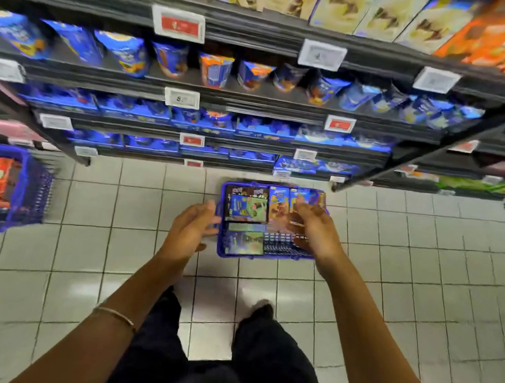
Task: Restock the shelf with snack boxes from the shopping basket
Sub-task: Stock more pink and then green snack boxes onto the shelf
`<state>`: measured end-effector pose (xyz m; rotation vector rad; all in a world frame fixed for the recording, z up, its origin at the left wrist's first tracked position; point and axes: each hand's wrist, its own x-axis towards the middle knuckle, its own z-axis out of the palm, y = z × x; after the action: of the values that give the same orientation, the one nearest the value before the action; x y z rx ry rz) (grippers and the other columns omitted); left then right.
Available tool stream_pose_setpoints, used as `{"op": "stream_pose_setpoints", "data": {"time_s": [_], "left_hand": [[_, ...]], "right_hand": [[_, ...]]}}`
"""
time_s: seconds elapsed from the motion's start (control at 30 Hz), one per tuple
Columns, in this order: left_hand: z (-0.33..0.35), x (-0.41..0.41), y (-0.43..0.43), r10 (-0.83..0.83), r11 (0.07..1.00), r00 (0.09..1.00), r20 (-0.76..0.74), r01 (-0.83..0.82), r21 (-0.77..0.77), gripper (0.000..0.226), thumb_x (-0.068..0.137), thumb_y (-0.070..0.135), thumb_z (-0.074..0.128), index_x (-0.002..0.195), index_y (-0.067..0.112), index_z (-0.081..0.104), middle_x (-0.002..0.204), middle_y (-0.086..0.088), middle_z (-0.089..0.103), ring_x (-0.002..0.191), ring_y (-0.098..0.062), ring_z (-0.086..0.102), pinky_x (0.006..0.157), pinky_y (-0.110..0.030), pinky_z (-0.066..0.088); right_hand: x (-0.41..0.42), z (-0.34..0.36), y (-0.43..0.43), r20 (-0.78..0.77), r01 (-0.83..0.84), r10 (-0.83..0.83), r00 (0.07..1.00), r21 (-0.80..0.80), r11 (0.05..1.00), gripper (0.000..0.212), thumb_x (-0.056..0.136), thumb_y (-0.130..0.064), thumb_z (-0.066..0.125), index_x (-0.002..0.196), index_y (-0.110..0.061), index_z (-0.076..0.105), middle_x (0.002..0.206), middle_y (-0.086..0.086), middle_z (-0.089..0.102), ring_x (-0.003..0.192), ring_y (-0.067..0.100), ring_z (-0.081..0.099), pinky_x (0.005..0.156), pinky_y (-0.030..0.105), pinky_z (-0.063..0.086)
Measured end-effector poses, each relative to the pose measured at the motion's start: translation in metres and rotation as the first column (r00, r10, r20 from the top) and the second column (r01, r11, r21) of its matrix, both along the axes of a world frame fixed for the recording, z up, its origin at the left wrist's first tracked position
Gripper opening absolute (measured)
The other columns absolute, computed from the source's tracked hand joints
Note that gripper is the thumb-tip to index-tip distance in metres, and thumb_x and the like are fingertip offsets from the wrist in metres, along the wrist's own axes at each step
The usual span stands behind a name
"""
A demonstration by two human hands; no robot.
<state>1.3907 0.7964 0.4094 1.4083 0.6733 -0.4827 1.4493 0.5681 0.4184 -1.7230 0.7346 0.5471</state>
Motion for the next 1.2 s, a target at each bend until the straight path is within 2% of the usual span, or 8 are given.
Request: {"op": "stream_pose_setpoints", "data": {"time_s": [0.17, 0.27, 0.4, 0.6, 0.77, 0.93, 1.07, 1.2], "left_hand": [[-0.061, 0.004, -0.059, 0.107, 0.994, 0.992, -0.068, -0.106, 0.012, 0.025, 0.108, 0.044, 0.049, 0.113, 0.025, 0.064, 0.107, 0.003, 0.077, 0.089, -0.006, 0.072, 0.068, -0.026, 0.057], [-0.12, 0.01, -0.088, 0.162, 0.987, 0.982, -0.095, -0.161, 0.012, 0.025, 0.107, 0.043, 0.051, 0.102, 0.024, 0.067, 0.084, 0.011, 0.081, 0.07, 0.0, 0.076, 0.049, -0.014, 0.053], [-0.221, 0.031, -0.111, 0.167, 0.986, 0.98, -0.104, -0.167, 0.002, 0.028, 0.107, 0.046, 0.049, 0.106, 0.025, 0.066, 0.105, 0.002, 0.081, 0.083, -0.005, 0.077, 0.067, -0.027, 0.058], [-0.374, 0.079, -0.113, 0.216, 0.975, 0.974, -0.072, -0.22, -0.041, 0.034, 0.105, 0.052, 0.051, 0.114, 0.023, 0.066, 0.101, 0.004, 0.077, 0.071, -0.007, 0.076, 0.061, -0.028, 0.051], [-0.435, 0.091, -0.109, 0.235, 0.972, 0.97, 0.061, -0.234, -0.025, 0.047, 0.105, 0.06, 0.044, 0.119, 0.023, 0.07, 0.098, 0.004, 0.077, 0.08, -0.011, 0.073, 0.073, -0.032, 0.045], [-0.444, 0.088, -0.123, 0.266, 0.959, 0.957, 0.117, -0.275, 0.065, 0.045, 0.105, 0.06, 0.043, 0.112, 0.024, 0.067, 0.103, -0.001, 0.075, 0.077, -0.015, 0.068, 0.074, -0.032, 0.046], [-0.435, 0.085, -0.139, 0.304, 0.944, 0.938, 0.167, -0.32, 0.083, 0.053, 0.107, 0.055, 0.044, 0.13, 0.012, 0.063, 0.117, -0.008, 0.072, 0.074, -0.014, 0.065, 0.063, -0.028, 0.044], [-0.448, 0.067, -0.138, 0.425, 0.905, 0.904, 0.049, -0.423, -0.034, 0.043, 0.106, 0.056, 0.046, 0.112, 0.017, 0.062, 0.097, -0.005, 0.067, 0.069, -0.016, 0.062, 0.051, -0.025, 0.044]], "right_hand": [[0.02, -0.089, -0.041, 0.029, -0.164, 0.169, 0.985, -0.116, 0.98, 0.021, 0.101, -0.032, 0.059, 0.087, -0.018, 0.065, 0.09, 0.002, 0.072, 0.095, 0.026, 0.068, 0.087, 0.038, 0.049], [0.036, -0.172, -0.053, -0.006, -0.293, 0.296, 0.955, -0.18, 0.939, 0.017, 0.1, -0.013, 0.06, 0.098, 0.0, 0.07, 0.102, 0.02, 0.071, 0.098, 0.028, 0.064, 0.09, 0.034, 0.048], [0.061, -0.283, -0.053, -0.028, -0.454, 0.465, 0.885, -0.275, 0.848, 0.023, 0.096, -0.029, 0.068, 0.107, -0.008, 0.065, 0.102, 0.008, 0.067, 0.098, 0.022, 0.062, 0.074, 0.028, 0.041], [0.103, -0.435, -0.045, 0.051, -0.653, 0.801, 0.597, -0.55, 0.522, 0.066, 0.089, -0.037, 0.071, 0.146, -0.013, 0.047, 0.142, 0.013, 0.052, 0.136, 0.032, 0.044, 0.11, 0.041, 0.04], [0.113, -0.524, -0.05, -0.011, -0.683, 0.918, 0.397, -0.672, 0.287, 0.073, 0.084, -0.048, 0.075, 0.136, -0.006, 0.045, 0.138, 0.015, 0.046, 0.129, 0.035, 0.039, 0.102, 0.039, 0.035], [0.108, -0.553, -0.058, 0.14, -0.578, 0.9, 0.413, -0.723, 0.378, 0.085, 0.08, -0.049, 0.078, 0.149, -0.018, 0.038, 0.141, 0.012, 0.04, 0.131, 0.034, 0.034, 0.105, 0.039, 0.033], [0.109, -0.544, -0.062, 0.078, -0.62, 0.933, 0.353, -0.727, 0.295, 0.096, 0.078, -0.056, 0.079, 0.154, -0.02, 0.032, 0.147, 0.011, 0.04, 0.135, 0.033, 0.034, 0.106, 0.04, 0.033], [0.105, -0.532, -0.065, 0.094, -0.568, 0.94, 0.327, -0.776, 0.275, 0.094, 0.074, -0.064, 0.078, 0.147, -0.02, 0.04, 0.14, 0.008, 0.048, 0.131, 0.032, 0.044, 0.101, 0.042, 0.043]]}}
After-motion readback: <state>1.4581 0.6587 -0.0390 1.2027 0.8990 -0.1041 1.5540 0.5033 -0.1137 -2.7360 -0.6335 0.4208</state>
